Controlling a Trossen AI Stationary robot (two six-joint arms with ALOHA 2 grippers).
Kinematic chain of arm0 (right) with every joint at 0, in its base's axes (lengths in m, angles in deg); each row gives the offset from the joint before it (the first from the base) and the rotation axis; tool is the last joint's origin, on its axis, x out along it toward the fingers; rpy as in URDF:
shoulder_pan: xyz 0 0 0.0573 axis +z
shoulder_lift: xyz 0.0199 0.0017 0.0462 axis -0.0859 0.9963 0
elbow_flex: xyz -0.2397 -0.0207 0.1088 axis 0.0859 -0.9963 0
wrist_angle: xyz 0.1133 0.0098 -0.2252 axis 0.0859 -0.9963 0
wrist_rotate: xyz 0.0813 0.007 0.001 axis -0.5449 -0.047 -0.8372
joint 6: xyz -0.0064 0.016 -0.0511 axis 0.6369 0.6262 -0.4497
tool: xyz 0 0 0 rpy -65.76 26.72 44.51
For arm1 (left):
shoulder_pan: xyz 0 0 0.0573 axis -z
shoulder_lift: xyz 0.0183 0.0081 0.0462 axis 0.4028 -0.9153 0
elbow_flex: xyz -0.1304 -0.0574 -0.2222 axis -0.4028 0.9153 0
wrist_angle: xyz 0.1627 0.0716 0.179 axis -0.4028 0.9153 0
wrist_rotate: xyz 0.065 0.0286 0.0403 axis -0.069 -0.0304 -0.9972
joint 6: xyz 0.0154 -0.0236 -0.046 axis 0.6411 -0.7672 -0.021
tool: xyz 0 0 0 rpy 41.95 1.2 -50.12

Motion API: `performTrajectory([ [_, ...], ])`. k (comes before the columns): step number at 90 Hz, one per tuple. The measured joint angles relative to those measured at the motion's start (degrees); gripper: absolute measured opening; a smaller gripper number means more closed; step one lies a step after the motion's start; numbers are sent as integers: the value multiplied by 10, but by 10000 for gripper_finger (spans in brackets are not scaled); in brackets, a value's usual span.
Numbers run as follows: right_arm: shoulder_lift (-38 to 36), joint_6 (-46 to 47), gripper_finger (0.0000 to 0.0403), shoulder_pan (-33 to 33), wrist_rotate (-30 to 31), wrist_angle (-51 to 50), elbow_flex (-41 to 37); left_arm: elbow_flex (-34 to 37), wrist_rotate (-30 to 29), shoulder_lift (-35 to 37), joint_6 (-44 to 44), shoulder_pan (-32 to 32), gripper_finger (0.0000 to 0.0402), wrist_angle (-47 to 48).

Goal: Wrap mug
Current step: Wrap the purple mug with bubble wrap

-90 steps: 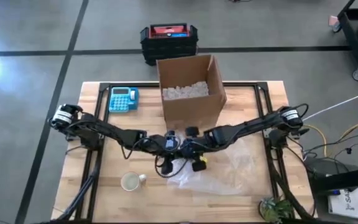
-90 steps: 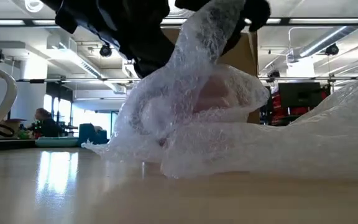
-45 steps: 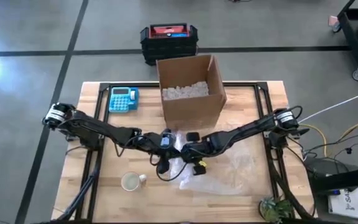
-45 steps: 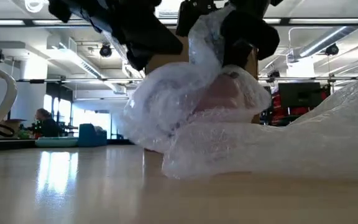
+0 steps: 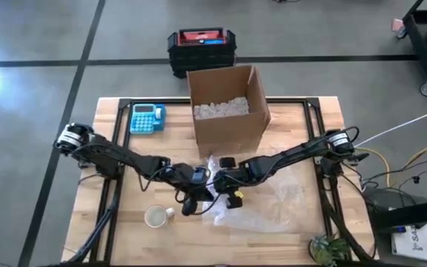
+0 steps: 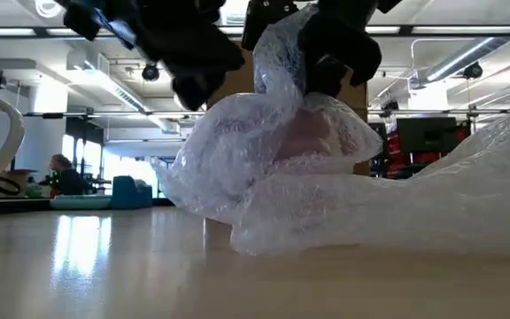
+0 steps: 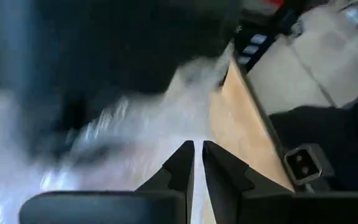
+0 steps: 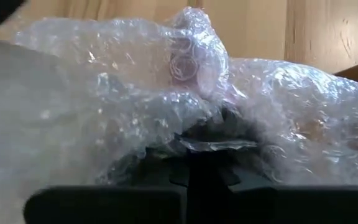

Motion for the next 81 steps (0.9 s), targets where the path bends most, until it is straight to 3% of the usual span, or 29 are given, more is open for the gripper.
performTrajectory([
  [6,0,0,0,0,0,0,0,-11,-11,-14,6,-5,21,0],
  [24,-8,8,0,2,3,-11,0,-15,-117,-17,7,-13,21,40],
  [57,-103,20,0,5,1,-67,29,-16,-121,-64,5,-29,21,30],
  [71,-84,17,0,9,-32,-5,15,-15,-121,-61,5,-34,21,23],
  [81,-45,19,0,9,-36,-29,13,-14,-123,-53,5,-35,21,30],
])
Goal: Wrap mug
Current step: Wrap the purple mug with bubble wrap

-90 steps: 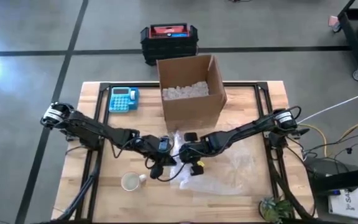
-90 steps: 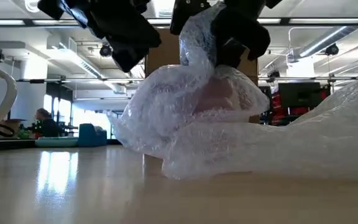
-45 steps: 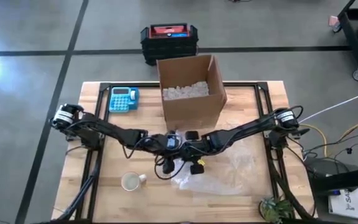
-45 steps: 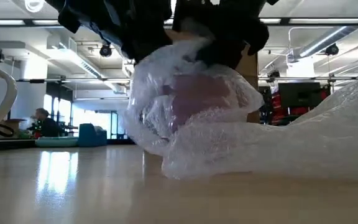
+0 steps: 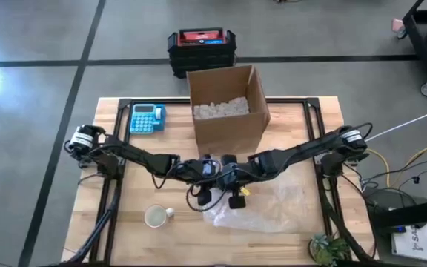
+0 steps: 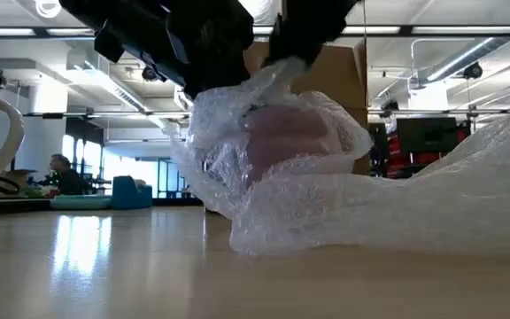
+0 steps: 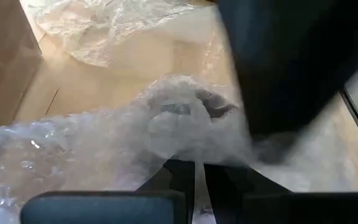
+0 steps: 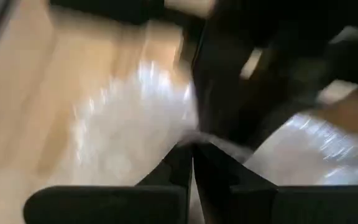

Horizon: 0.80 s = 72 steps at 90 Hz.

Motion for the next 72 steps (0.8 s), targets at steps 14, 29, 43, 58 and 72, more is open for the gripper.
performTrajectory([
  [14,44,1,0,-4,10,-22,1,2,0,30,-7,1,21,13],
  [29,69,1,0,-15,9,-20,3,-7,-1,90,-27,17,21,78],
  [43,72,-1,0,-17,9,-15,3,-9,-2,135,-63,47,21,184],
  [58,63,-6,0,-17,9,6,-1,18,7,101,-78,71,21,228],
  [72,60,-10,0,-18,9,10,-2,25,20,38,-70,69,21,135],
])
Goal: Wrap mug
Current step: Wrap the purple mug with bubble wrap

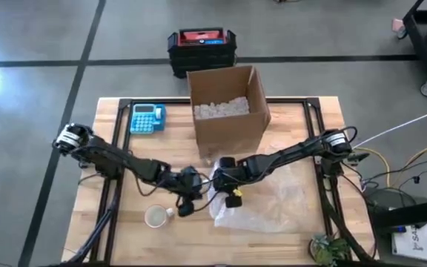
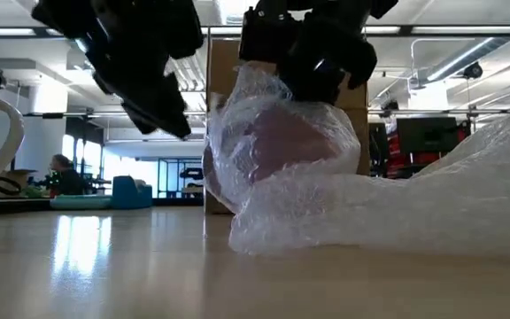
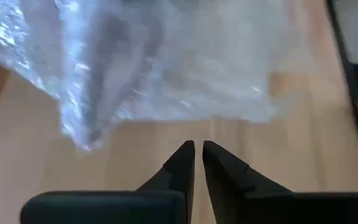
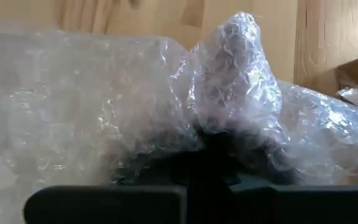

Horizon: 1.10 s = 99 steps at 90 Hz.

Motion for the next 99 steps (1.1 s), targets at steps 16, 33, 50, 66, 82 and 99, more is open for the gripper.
performTrajectory([
  [16,2,2,0,0,-2,3,0,-37,-30,-29,55,-1,21,-77],
  [33,2,6,0,2,-4,5,0,-70,-65,-24,110,-5,21,-69],
  [50,2,10,0,2,-4,5,0,-64,-96,-30,125,-24,21,-68],
  [66,-1,13,0,3,-4,-1,0,-63,-98,-69,110,-34,21,-88],
  [82,-14,9,0,3,-3,-83,34,-64,-99,-72,113,-34,21,-102],
  [99,-44,3,0,-1,2,-191,69,-64,-106,-71,112,-36,21,-98],
])
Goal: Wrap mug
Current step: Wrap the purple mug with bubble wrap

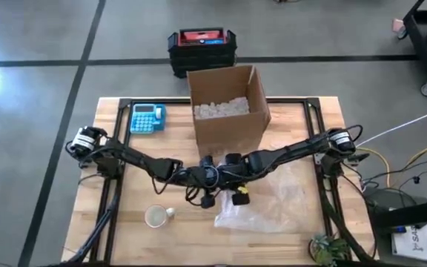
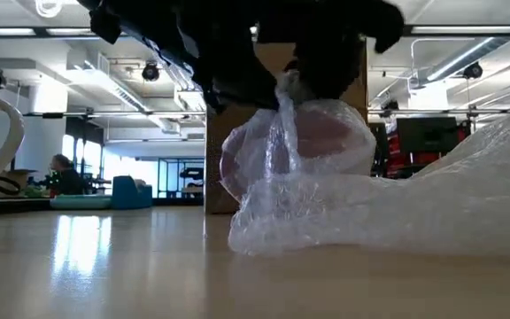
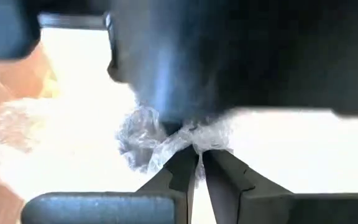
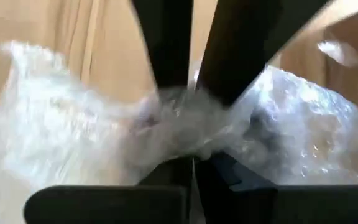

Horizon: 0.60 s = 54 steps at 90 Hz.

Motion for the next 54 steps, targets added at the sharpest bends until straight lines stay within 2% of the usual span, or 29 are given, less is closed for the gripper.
performTrajectory([
  [13,-37,2,0,-2,53,-71,-2,1,5,0,-3,0,21,-9],
  [22,-39,11,0,-4,84,-56,-15,1,6,0,-2,0,21,-12],
  [32,-47,5,0,-4,90,-34,-19,2,10,2,-2,0,21,-13],
  [44,-40,-8,0,5,76,42,-23,3,10,3,-1,0,21,-14],
  [54,-35,-18,0,10,6,71,-25,3,11,4,1,1,21,-14],
])
